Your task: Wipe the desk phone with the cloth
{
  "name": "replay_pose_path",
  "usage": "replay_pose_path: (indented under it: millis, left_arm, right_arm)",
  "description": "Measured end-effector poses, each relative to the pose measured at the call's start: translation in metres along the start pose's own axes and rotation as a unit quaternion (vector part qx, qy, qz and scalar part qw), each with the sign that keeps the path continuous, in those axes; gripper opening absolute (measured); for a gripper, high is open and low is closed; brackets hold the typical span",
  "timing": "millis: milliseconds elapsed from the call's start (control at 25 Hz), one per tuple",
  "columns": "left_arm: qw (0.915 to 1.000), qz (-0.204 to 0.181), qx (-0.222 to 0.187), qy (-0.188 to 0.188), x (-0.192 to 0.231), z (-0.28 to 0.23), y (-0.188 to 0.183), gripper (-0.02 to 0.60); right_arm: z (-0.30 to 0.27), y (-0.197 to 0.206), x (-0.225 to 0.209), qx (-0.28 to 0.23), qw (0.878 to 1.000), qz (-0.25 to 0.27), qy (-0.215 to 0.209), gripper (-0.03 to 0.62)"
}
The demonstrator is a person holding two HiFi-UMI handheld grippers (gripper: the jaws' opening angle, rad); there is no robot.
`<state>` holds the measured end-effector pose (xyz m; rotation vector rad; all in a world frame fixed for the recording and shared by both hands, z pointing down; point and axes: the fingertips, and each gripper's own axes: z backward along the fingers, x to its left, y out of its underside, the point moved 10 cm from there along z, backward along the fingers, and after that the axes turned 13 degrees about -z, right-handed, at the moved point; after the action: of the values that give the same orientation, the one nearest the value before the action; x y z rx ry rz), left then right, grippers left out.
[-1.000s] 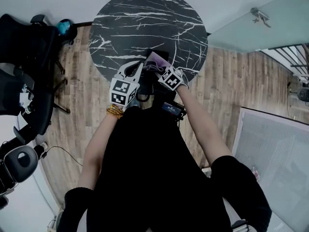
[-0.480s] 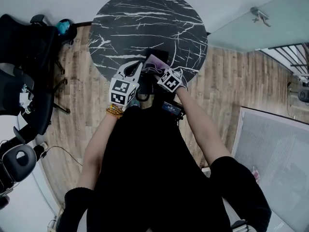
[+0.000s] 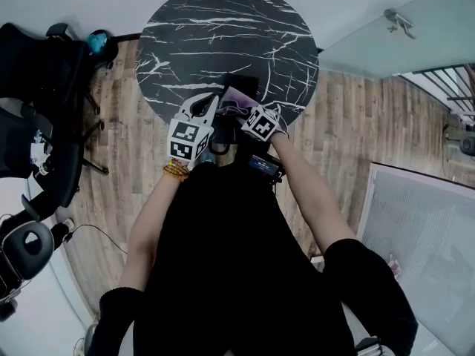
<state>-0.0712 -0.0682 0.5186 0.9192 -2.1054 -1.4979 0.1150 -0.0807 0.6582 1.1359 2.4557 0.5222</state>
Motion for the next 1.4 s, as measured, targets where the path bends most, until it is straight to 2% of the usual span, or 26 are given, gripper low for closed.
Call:
replay_pose_path:
  millis: [320,480,960,1400]
  left_arm:
    - [1.0,-0.002,0.003,0.003,-0.002,-0.001,0.001,0.014]
    - [1.0,-0.001,0.004,0.004,-0.003,-0.001,0.002,0.014]
    - [1.0,0.001,0.006,0.002,-0.003,0.001,0.003,0.014]
    - [0.9999,0.004,0.009,-0.004,-0.008,0.005,0.006,0.014]
  right_arm:
    - [-0.004,0.004,0.004,0.023,0.999,0.007,-0.026,0.054]
    - [-0.009,0.006,0.001,0.016,0.999,0.007,-0.028,0.054]
    - [-0.015,0.013,0.01,0.041,0.998,0.012,-0.044,0.054]
    - [-0.013,0.012,0.014,0.047,0.997,-0.007,-0.058,0.054]
